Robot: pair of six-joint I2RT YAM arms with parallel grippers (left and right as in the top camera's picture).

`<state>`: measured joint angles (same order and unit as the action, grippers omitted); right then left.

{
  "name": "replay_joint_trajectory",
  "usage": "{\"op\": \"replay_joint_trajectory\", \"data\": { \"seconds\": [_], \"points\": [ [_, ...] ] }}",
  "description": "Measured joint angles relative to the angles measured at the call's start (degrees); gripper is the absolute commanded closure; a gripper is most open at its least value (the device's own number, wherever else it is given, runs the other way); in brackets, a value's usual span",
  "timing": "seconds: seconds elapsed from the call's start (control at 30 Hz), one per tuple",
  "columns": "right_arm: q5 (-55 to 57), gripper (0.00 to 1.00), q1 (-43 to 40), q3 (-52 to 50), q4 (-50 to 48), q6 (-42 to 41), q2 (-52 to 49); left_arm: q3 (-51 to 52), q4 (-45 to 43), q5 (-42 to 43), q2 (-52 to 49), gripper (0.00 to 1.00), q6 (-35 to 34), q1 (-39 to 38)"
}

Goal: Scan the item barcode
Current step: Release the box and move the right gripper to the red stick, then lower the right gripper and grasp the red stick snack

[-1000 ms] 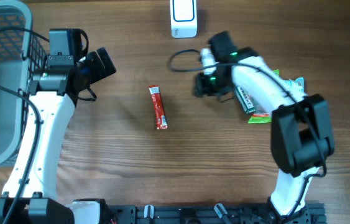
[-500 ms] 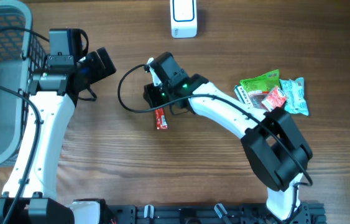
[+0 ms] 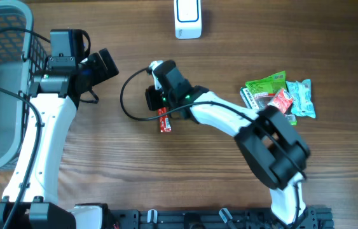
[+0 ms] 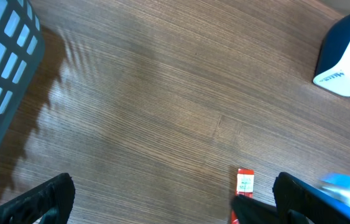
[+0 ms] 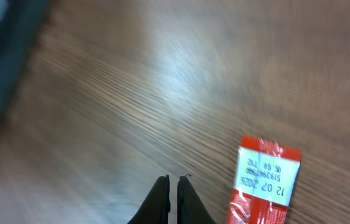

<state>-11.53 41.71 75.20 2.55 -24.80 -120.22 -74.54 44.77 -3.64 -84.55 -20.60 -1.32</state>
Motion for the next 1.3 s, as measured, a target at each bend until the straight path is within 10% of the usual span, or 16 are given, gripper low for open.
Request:
{"op": "replay_joint_trajectory", "data": {
  "seconds": [0.3, 0.83, 1.3],
  "points": [
    [0.7, 0.96, -2.1, 0.4, 4.8, -2.6, -2.5, 0.0, 0.0, 0.0, 0.0, 0.0, 0.0, 0.0],
    [2.6, 0.87, -11.1, -0.1, 40.8, -0.4, 6.6, 0.0, 0.0, 0.0, 0.0, 0.0, 0.0, 0.0],
    [4.2, 0.84, -10.6, -0.1, 28.1, 4.7, 6.6, 0.0, 0.0, 0.0, 0.0, 0.0, 0.0, 0.0]
  ]
}}
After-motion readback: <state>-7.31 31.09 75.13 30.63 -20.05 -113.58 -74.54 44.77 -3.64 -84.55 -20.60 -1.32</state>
